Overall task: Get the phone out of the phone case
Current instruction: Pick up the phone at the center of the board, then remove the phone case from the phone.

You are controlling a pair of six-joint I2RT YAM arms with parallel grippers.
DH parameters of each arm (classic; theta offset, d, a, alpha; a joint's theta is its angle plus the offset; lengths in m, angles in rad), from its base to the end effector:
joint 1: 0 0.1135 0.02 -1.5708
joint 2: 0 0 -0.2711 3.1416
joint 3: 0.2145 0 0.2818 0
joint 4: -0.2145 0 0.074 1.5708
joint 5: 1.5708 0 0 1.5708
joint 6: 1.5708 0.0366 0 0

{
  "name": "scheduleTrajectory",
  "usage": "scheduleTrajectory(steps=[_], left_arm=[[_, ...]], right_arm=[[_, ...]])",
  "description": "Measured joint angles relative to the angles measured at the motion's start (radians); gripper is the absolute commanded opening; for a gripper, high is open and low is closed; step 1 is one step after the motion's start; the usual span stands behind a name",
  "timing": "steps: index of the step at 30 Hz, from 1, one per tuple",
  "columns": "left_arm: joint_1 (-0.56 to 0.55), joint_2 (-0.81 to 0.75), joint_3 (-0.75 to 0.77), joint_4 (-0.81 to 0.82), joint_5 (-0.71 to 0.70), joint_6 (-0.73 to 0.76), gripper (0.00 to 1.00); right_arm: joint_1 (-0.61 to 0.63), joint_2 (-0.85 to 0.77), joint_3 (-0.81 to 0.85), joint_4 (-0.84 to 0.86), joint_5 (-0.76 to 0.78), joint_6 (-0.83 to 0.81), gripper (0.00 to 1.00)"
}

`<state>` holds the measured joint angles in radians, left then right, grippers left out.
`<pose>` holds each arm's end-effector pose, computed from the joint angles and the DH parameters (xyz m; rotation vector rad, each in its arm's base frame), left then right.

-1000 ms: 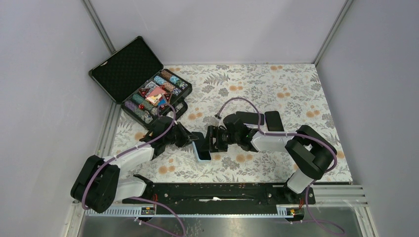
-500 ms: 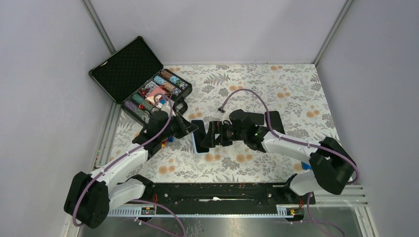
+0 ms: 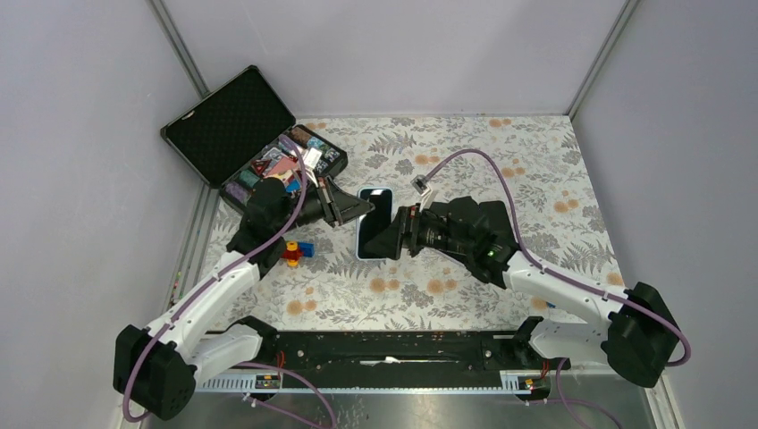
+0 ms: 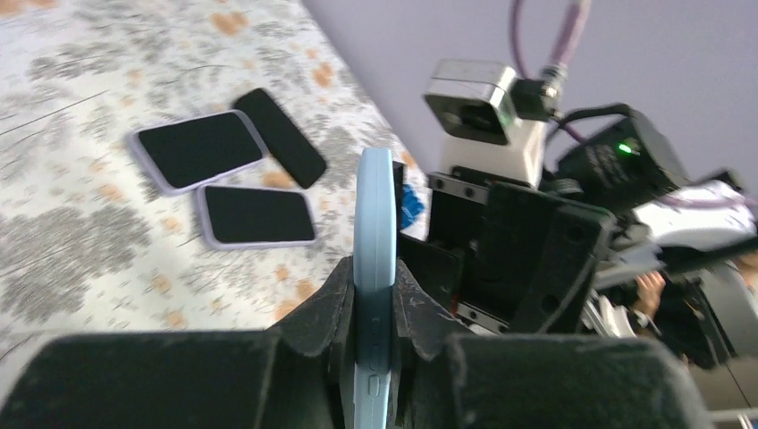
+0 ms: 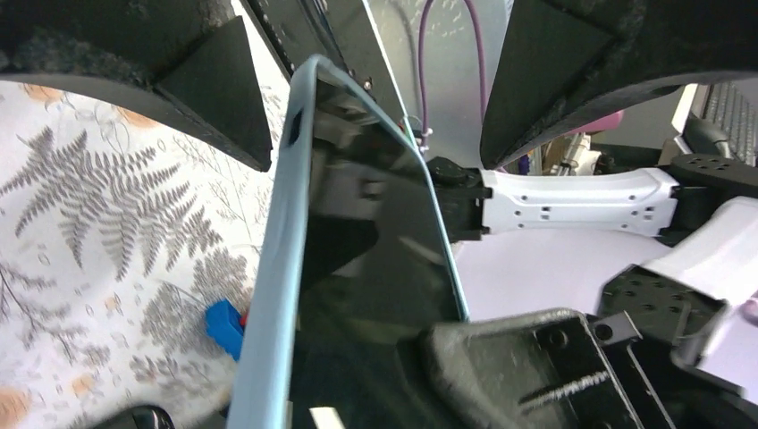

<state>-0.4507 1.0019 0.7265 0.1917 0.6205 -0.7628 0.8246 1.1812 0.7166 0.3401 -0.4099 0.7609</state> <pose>0.2236 -0.1318 0.3161 0.2407 1.8317 -1.3959 0.1908 0.2278 0.2812 -0.4100 1.8929 1.4756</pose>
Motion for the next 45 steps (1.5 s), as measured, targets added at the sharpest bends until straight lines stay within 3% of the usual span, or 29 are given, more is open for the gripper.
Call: scheduleTrajectory(steps=[6, 9, 11, 13, 16, 20, 24, 34, 38, 40, 43, 45], left_arm=[[0.0, 0.035, 0.012, 0.21, 0.201, -0.104, 0.0], [0.0, 0.041, 0.029, 0.241, 0.261, -0.125, 0.0], [0.0, 0.041, 0.043, 0.246, 0.283, -0.126, 0.0], [0.002, 0.041, 0.053, 0.249, 0.297, -0.126, 0.02], [0.01, 0.048, 0.062, 0.245, 0.322, -0.125, 0.12], [0.037, 0.073, 0.085, 0.222, 0.384, -0.121, 0.34], [0.072, 0.081, 0.092, 0.194, 0.432, -0.098, 0.22], [0.116, 0.128, 0.137, 0.084, 0.479, -0.055, 0.21], [0.123, 0.147, 0.137, 0.084, 0.487, -0.07, 0.0], [0.125, 0.148, 0.137, 0.084, 0.495, -0.077, 0.0], [0.128, 0.148, 0.138, 0.077, 0.496, -0.075, 0.0], [0.128, 0.148, 0.141, 0.049, 0.492, -0.053, 0.0]], right_arm=[[0.0, -0.028, -0.043, 0.156, -0.048, 0.014, 0.76], [0.0, -0.06, -0.082, 0.206, -0.066, 0.023, 0.6], [0.0, -0.082, -0.094, 0.23, -0.078, 0.029, 0.39], [0.0, -0.099, -0.097, 0.252, -0.082, 0.035, 0.26], [0.0, -0.109, -0.097, 0.267, -0.104, 0.037, 0.16], [-0.001, -0.089, -0.069, 0.243, -0.139, 0.027, 0.1], [-0.004, -0.05, -0.042, 0.21, -0.168, 0.027, 0.08], [-0.053, 0.043, 0.033, 0.179, -0.29, 0.021, 0.08], [-0.071, 0.094, 0.055, 0.19, -0.344, 0.037, 0.08], [-0.08, 0.116, 0.055, 0.227, -0.381, 0.056, 0.15], [-0.09, 0.137, 0.055, 0.259, -0.411, 0.081, 0.69], [-0.098, 0.15, 0.057, 0.274, -0.408, 0.106, 0.91]])
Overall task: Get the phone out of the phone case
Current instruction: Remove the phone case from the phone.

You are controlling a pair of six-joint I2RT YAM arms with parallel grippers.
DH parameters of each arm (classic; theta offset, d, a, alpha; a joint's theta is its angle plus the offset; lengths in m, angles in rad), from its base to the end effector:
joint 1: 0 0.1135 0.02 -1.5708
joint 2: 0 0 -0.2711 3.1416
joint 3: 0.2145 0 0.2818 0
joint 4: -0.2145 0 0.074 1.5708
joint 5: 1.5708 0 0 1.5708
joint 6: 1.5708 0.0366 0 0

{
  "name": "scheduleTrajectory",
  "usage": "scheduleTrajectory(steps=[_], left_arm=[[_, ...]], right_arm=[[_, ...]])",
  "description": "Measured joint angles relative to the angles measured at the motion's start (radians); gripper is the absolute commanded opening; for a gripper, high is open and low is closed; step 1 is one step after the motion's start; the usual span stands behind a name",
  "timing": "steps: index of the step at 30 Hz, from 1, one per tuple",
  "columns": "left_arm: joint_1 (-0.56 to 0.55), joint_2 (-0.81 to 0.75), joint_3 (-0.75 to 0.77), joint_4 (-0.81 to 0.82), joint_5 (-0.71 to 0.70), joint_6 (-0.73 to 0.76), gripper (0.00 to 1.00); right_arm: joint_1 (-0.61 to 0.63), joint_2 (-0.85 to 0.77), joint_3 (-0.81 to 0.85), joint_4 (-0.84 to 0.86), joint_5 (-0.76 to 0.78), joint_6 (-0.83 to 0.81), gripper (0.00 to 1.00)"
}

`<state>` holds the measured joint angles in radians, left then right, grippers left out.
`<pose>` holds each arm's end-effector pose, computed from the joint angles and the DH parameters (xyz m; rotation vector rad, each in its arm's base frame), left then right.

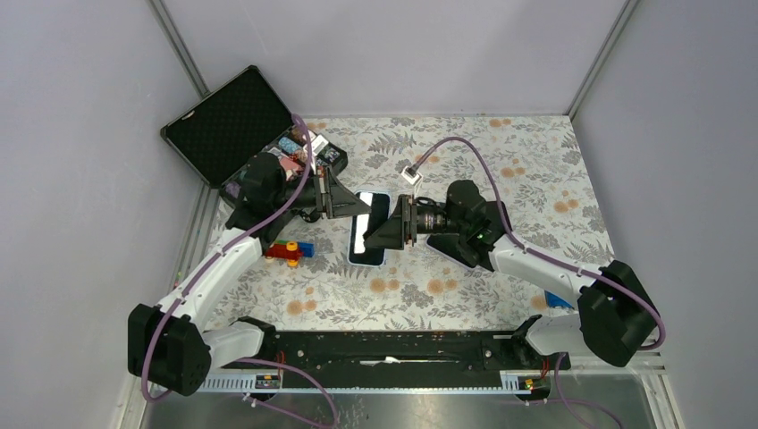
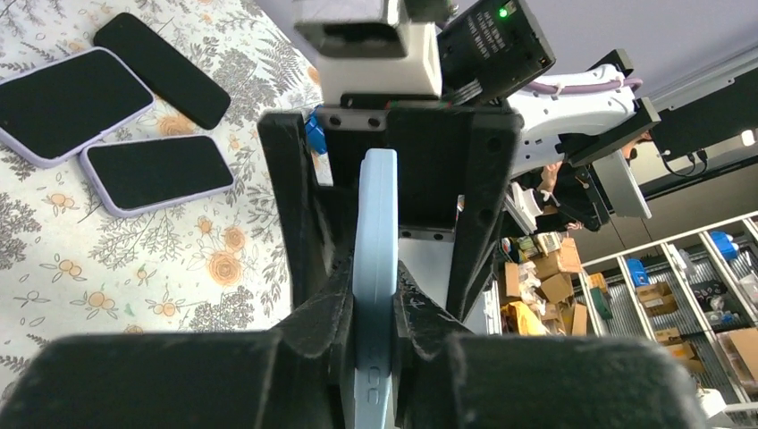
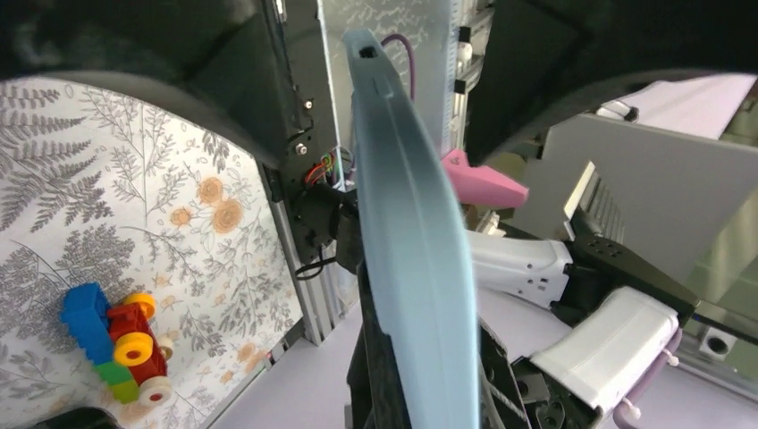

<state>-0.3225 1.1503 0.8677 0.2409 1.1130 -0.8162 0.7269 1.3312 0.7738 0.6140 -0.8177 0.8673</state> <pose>0.2557 -0.1201 0.3380 0.5465 1.8240 -1.7023 0.2213 0.2326 0.2877 -0.6574 1.7481 1.7992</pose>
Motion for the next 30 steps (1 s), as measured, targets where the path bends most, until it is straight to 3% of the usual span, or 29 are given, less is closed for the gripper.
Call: scheduleTrajectory(steps=[2, 8, 15, 19, 21, 25, 30], left_arm=[[0.003, 0.0, 0.002, -0.024, -0.006, 0.005, 0.0], [0.084, 0.001, 0.012, 0.015, -0.124, -0.101, 0.0], [0.124, 0.079, 0.011, 0.307, -0.281, -0.435, 0.0], [0.124, 0.136, 0.004, 0.476, -0.333, -0.613, 0.0], [0.124, 0.138, -0.023, 0.536, -0.378, -0.678, 0.0], [0.126, 0.103, -0.077, 0.547, -0.458, -0.722, 0.0], [0.128, 0.034, -0.087, 0.504, -0.518, -0.724, 0.0]], right_arm=[[-0.011, 0.002, 0.002, 0.012, 0.014, 0.013, 1.0], [-0.044, -0.008, -0.009, 0.063, 0.122, 0.053, 0.93], [-0.032, -0.016, -0.054, 0.27, 0.338, 0.272, 0.76], [-0.025, -0.033, -0.086, 0.34, 0.449, 0.371, 0.73], [-0.019, -0.045, -0.093, 0.354, 0.493, 0.397, 0.77], [-0.013, -0.082, -0.093, 0.372, 0.55, 0.418, 0.82], [-0.013, -0.11, -0.093, 0.387, 0.601, 0.432, 0.72]])
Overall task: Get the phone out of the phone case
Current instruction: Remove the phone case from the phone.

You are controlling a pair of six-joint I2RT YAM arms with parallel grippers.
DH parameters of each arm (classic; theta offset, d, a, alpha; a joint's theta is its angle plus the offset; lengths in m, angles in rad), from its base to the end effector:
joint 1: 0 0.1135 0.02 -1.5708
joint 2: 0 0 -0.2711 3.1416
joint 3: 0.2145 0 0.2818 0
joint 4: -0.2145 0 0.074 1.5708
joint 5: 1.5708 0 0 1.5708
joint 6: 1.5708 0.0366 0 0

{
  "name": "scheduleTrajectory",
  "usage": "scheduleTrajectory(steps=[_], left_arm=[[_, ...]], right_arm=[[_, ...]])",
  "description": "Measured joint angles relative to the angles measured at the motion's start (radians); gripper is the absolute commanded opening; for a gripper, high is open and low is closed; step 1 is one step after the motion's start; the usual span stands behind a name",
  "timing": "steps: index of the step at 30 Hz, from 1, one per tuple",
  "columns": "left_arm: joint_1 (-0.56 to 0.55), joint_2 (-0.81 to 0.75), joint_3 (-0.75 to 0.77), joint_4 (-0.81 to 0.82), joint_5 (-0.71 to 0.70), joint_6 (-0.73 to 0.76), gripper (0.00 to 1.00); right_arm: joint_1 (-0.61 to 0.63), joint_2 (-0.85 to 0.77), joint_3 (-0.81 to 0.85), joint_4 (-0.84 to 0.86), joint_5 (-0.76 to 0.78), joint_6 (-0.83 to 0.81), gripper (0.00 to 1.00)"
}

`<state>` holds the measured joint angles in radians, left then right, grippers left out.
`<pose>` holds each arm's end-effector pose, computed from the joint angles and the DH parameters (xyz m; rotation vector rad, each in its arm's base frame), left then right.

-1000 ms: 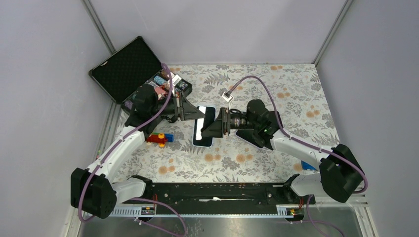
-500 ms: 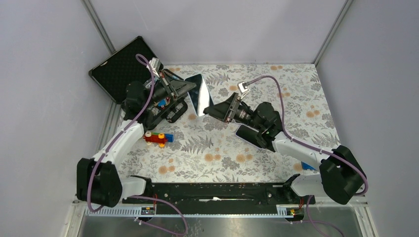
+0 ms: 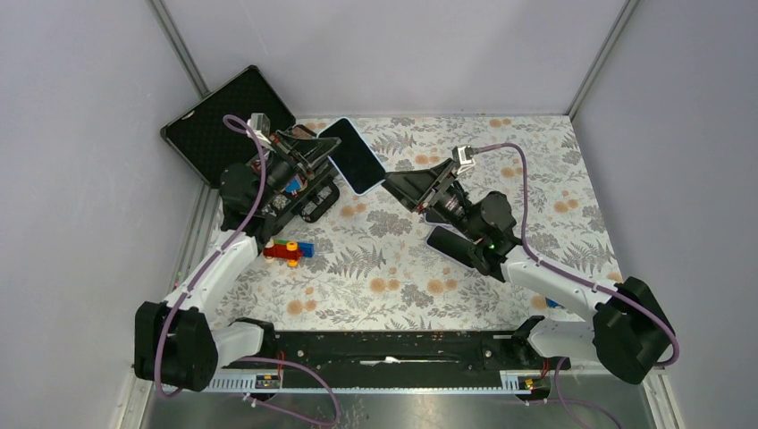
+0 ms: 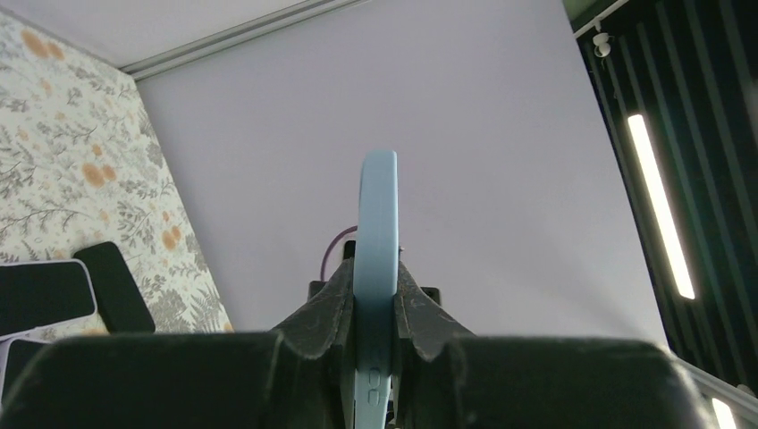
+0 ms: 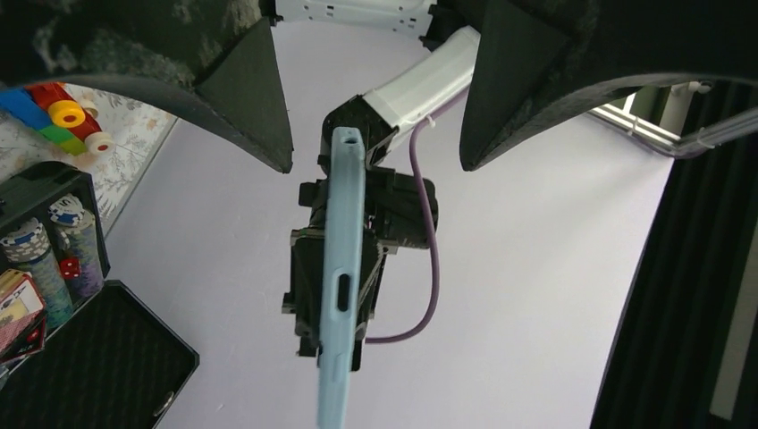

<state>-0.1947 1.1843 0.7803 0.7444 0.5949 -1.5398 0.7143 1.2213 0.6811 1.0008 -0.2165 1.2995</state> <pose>0.2834 -0.0768 0.3463 -0.4004 1.4856 -1.8031 0.2158 0.1975 0.3268 0.1597 1.3340 1.8804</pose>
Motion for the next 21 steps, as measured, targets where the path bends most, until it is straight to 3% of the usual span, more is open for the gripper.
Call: scheduleTrajectory(steps=[5, 18, 21], left_arm=[[0.005, -0.028, 0.0, 0.018, -0.01, -0.029, 0.0], [0.007, -0.011, -0.027, 0.08, -0.02, -0.114, 0.0], [0.007, -0.011, -0.038, 0.097, -0.023, -0.126, 0.0]], right_arm=[[0.0, 0.012, 0.001, 0.033, 0.029, 0.045, 0.58], [0.0, 0.033, 0.04, 0.029, 0.042, 0.068, 0.45], [0.0, 0.047, 0.04, 0.02, 0.04, 0.069, 0.35]])
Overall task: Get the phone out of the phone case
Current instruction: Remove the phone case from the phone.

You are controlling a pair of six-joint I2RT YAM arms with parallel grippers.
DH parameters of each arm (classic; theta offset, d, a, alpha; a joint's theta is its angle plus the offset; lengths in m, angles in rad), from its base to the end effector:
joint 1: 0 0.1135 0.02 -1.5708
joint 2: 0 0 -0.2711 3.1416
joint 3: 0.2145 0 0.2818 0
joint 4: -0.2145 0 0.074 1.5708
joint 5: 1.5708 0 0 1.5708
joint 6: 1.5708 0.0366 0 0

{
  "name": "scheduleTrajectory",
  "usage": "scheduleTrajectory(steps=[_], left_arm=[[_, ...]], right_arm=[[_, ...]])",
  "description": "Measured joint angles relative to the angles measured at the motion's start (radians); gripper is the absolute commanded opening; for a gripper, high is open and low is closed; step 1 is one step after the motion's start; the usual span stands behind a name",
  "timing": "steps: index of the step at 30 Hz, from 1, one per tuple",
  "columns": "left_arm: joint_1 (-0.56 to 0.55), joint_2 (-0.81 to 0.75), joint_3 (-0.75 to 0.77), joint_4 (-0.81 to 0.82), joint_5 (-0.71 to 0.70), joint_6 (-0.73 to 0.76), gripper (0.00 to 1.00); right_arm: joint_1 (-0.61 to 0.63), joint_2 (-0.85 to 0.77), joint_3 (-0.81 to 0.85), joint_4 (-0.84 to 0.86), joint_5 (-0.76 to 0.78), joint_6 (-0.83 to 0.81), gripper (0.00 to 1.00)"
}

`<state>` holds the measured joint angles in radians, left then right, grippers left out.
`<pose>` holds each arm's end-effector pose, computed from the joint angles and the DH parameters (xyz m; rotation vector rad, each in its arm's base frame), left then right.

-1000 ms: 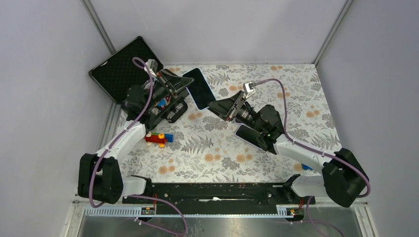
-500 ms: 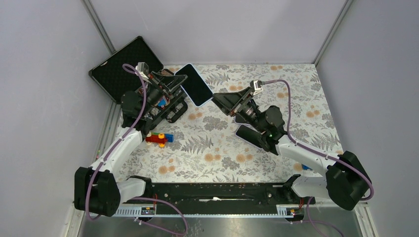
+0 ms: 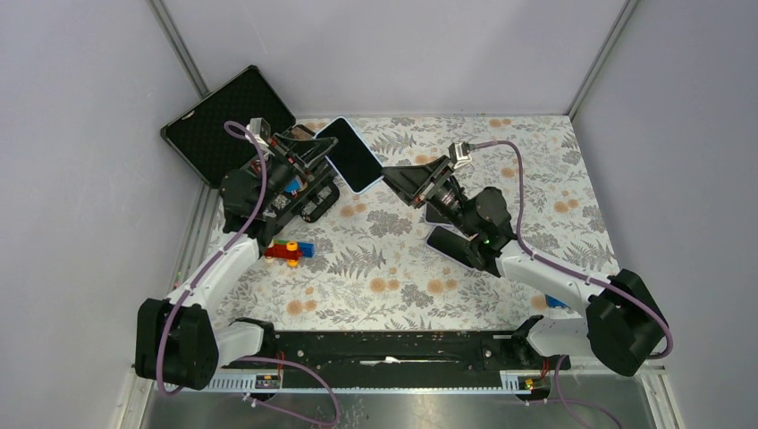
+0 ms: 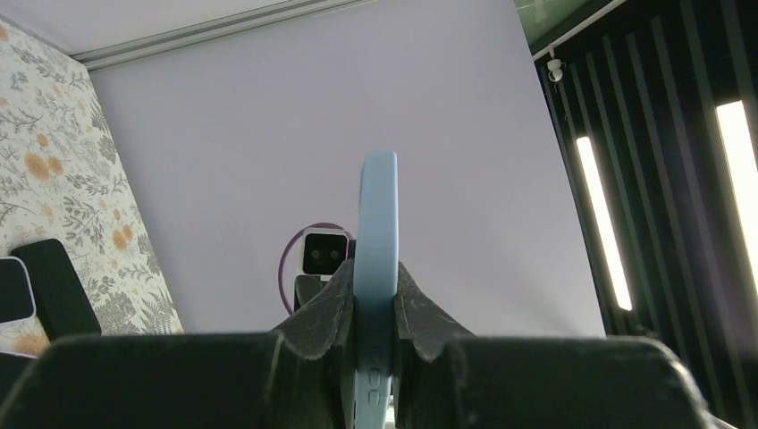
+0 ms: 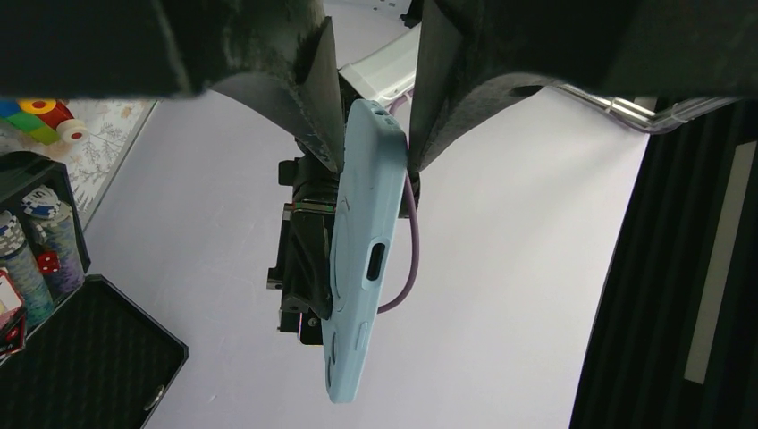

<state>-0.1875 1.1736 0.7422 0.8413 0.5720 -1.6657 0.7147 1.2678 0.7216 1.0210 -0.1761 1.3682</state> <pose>0.2777 -0.0729 0.3446 -0.4646 1.4134 -1.8949 0.2250 0.2037 0.3308 0.2427 1.3105 1.9242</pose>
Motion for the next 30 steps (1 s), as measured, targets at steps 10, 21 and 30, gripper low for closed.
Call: scheduleTrajectory(steps=[10, 21, 30], left_arm=[[0.002, 0.0, -0.026, 0.034, -0.026, -0.042, 0.0], [0.01, 0.002, -0.065, 0.11, -0.088, -0.098, 0.0], [-0.006, 0.019, -0.066, 0.216, -0.103, -0.16, 0.0]], right_arm=[[0.0, 0.051, 0.0, 0.08, -0.005, 0.077, 0.17], [-0.004, 0.198, 0.031, 0.296, -0.021, 0.29, 0.09], [-0.003, 0.226, 0.047, 0.391, -0.047, 0.392, 0.02]])
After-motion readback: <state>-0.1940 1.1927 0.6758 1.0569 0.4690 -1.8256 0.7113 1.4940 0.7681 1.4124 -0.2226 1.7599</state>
